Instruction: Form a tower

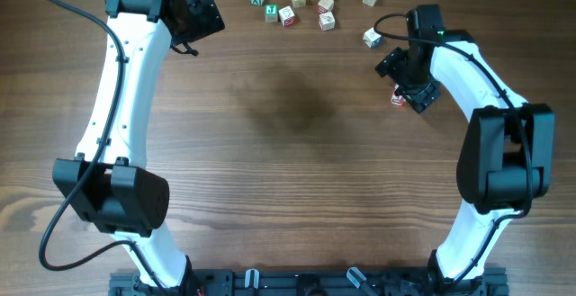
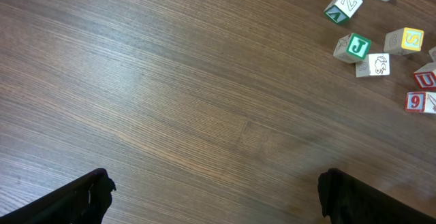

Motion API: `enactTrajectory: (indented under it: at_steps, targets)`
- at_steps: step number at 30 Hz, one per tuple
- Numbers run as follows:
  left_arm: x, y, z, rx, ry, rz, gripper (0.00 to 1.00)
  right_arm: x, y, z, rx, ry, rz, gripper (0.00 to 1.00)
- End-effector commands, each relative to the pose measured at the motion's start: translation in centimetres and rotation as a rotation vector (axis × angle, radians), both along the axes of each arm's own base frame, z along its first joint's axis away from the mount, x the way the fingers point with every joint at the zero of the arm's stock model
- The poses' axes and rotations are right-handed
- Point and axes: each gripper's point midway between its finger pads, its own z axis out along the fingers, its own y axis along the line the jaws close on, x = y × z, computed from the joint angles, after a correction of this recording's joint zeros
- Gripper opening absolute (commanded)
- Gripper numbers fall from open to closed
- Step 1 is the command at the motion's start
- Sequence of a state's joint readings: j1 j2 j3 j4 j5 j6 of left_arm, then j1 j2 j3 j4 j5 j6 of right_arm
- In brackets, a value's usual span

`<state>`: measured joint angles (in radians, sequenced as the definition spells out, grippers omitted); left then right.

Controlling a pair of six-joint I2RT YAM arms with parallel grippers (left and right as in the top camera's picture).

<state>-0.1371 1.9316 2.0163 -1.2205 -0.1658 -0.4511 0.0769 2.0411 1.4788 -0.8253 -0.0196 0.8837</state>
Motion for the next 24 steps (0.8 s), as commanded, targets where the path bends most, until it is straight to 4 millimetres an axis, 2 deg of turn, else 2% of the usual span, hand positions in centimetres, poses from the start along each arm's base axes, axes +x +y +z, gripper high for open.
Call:
enactTrajectory:
  at_steps: [1, 10, 24]
  targets:
    - [-0.29, 0.04, 1.0, -0.009, -0.023, 0.002, 1.0, -0.31, 0.3, -0.68, 0.005, 0.02, 0.018, 0.87]
    - [-0.29, 0.05, 1.02, -0.008, -0.023, 0.002, 1.0, -0.32, 0.28, -0.68, 0.002, 0.02, 0.026, 0.7]
    - [-0.3, 0.05, 1.01, -0.008, -0.023, 0.002, 1.0, -0.52, 0.21, -0.71, -0.006, 0.027, 0.051, 0.55]
